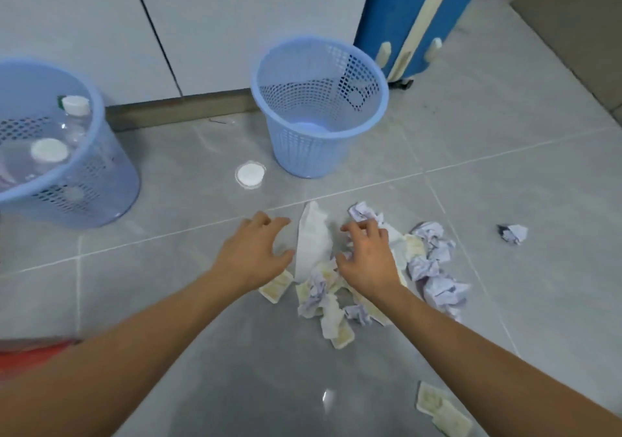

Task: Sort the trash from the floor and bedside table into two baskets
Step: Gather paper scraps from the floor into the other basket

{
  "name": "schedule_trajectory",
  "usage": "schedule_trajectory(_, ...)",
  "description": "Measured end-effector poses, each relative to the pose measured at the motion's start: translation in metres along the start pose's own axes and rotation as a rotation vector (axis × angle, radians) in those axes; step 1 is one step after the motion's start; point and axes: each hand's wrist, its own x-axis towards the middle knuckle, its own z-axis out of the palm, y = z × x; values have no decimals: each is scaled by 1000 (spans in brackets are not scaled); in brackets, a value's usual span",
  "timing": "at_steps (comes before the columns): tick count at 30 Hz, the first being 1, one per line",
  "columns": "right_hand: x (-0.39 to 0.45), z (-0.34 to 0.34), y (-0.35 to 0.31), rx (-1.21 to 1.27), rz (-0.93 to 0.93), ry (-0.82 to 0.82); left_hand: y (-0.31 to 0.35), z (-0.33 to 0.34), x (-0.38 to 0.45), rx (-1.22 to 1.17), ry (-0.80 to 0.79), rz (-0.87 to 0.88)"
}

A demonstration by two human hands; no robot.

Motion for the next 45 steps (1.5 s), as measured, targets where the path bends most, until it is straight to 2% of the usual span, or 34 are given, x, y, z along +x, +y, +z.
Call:
schedule_trajectory(5, 28, 1, 37, -125, 4, -143, 23, 58, 44, -2, -70, 11)
schedule_trajectory(8, 45, 4, 45, -153, -11, -205, 26, 74, 65, 172, -71, 59)
schedule_trajectory(11, 55, 11, 48, -119, -31, -193, 21, 82, 74, 298, -29, 100)
schedule_trajectory(15, 51, 26, 51, -79, -83, -106, 11, 90, 75, 180, 61, 156)
schedule_trajectory(19, 41, 28, 52, 2, -114, -119, 7, 86, 65, -1, 101, 153)
schedule_trajectory(24, 36, -8, 40, 100, -162, -53, 7, 42, 39, -110, 273, 241)
schedule_trajectory(29, 31, -74, 17, 242, -243, -68, 18, -42, 13, -124, 419, 377)
schedule_trajectory(35, 70, -178, -47, 524, -230, 193, 52, -154, 53, -163, 763, 422)
schedule_trajectory(38, 122, -211, -89, 613, -255, 344, 63, -178, 104, -38, 735, 364)
schedule_trajectory(41, 177, -221, -121, 621, -233, 459, 67, -188, 143, 93, 548, 138)
schedule_trajectory(43, 201, -219, -129, 593, -201, 390, 66, -189, 152, 162, 475, -7)
schedule_trajectory(45, 211, -211, -126, 537, -170, 198, 60, -183, 145, 168, 541, -35)
